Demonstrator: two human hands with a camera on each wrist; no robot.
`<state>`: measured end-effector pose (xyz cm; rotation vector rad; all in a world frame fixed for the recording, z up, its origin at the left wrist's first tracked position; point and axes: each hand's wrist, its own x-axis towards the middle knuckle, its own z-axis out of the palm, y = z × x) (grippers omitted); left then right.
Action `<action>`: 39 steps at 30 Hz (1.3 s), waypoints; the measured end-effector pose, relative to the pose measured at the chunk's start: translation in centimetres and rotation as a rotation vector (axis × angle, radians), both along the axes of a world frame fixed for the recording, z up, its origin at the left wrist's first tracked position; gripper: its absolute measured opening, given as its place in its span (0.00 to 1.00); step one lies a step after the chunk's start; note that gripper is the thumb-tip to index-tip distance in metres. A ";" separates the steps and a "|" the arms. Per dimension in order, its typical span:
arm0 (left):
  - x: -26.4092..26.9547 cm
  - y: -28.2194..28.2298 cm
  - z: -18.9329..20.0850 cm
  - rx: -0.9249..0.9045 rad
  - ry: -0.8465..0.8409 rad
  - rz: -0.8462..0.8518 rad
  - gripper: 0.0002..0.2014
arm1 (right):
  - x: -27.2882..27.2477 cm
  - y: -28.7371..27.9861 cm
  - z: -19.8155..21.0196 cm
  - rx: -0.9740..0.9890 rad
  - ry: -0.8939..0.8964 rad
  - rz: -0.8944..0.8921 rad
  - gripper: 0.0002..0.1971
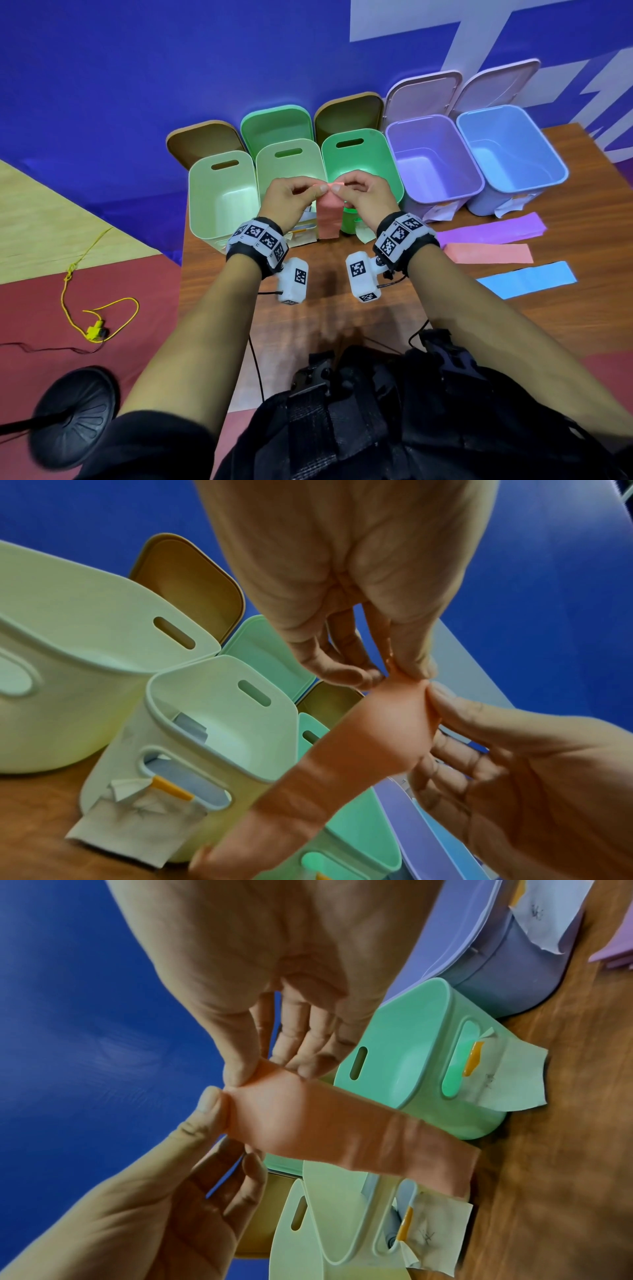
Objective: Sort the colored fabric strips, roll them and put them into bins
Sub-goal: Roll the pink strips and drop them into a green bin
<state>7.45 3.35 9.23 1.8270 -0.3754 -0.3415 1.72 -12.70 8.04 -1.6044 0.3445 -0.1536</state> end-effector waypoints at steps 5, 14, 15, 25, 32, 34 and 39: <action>-0.1 0.0 0.0 -0.041 0.000 -0.017 0.07 | -0.2 0.2 -0.3 0.003 0.057 -0.003 0.03; -0.2 0.1 -0.2 -0.026 0.044 -0.006 0.10 | -0.2 0.1 -0.2 0.039 0.033 -0.030 0.04; -0.2 0.0 -0.2 -0.028 0.043 -0.008 0.10 | -0.2 0.0 -0.1 0.053 0.022 -0.018 0.03; -0.2 0.0 -0.5 -0.019 0.022 0.002 0.10 | -0.2 -0.1 -0.5 -0.030 -0.003 -0.003 0.07; -0.4 -0.1 -0.3 -0.055 0.044 0.002 0.04 | -0.2 -0.1 -0.3 0.022 -0.024 -0.017 0.03; -0.4 0.0 -0.2 -0.028 0.037 -0.007 0.05 | -0.2 -0.1 -0.1 0.052 -0.027 -0.005 0.05; 0.0 0.1 -0.6 0.023 0.060 0.015 0.14 | 0.2 -0.2 -0.2 0.064 -0.031 0.031 0.06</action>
